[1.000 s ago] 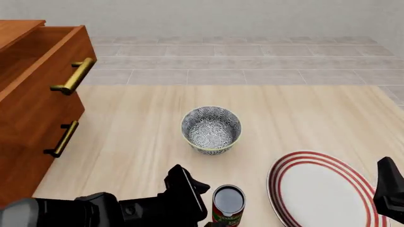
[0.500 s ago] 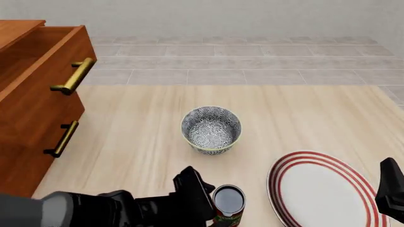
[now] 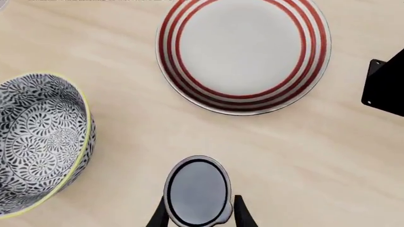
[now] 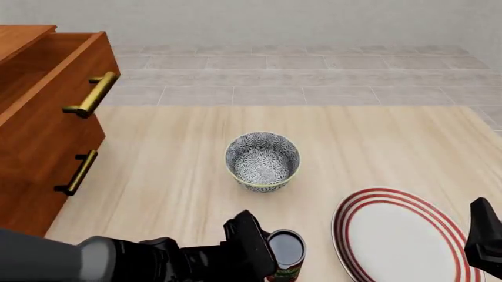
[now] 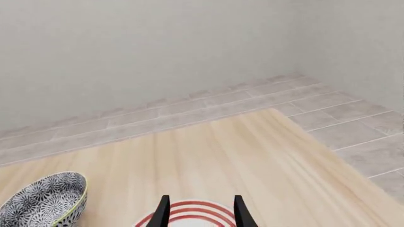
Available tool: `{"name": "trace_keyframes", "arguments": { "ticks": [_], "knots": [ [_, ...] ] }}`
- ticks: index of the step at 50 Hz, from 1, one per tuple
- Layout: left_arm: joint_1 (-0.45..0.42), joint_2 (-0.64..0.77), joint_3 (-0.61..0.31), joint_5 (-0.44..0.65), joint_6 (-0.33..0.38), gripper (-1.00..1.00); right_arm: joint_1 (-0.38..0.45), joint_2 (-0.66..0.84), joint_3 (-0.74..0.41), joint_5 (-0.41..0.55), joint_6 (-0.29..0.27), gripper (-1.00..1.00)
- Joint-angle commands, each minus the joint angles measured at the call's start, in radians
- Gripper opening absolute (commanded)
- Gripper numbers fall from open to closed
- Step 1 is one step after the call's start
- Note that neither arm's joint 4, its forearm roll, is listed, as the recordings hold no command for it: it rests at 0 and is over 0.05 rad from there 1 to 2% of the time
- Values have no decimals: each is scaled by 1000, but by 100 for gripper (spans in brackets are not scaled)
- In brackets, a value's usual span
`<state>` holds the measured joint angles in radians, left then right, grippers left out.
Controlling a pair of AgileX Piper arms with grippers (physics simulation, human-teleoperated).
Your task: Put the ketchup in the top drawer of the cabinet.
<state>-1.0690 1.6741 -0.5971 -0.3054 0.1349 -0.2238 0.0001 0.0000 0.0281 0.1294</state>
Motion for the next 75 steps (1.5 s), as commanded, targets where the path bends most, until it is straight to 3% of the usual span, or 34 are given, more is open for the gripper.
{"name": "trace_keyframes", "arguments": {
  "ticks": [1,17,18,34,50,55,57,58,59,63,69,70,75],
  "knots": [
    [-14,14,-16,6,9,100,4,0,0,4,1,100],
    [-36,30,-26,-1,-3,100,2,0,0,6,3,100],
    [-35,30,-25,-4,-3,-100,2,0,0,6,2,100],
    [1,-59,-16,20,-12,-100,3,0,0,4,5,100],
    [38,-237,-4,120,-59,-100,8,0,0,2,6,100],
    [72,-334,3,187,-88,-100,10,0,0,0,7,100],
    [136,-347,11,215,-102,-100,13,0,0,-1,7,100],
    [136,-348,11,215,-102,-100,13,0,0,-1,7,100],
    [139,-366,-3,253,-159,-100,15,0,0,-1,8,100],
    [149,-409,-11,301,-180,-100,21,0,0,2,11,100],
    [173,-504,-13,372,-144,-100,31,0,0,6,10,100],
    [140,-536,-15,377,-114,-100,33,0,0,5,11,100],
    [169,-616,-35,452,-142,-100,42,0,0,6,12,100]
  ]
}}
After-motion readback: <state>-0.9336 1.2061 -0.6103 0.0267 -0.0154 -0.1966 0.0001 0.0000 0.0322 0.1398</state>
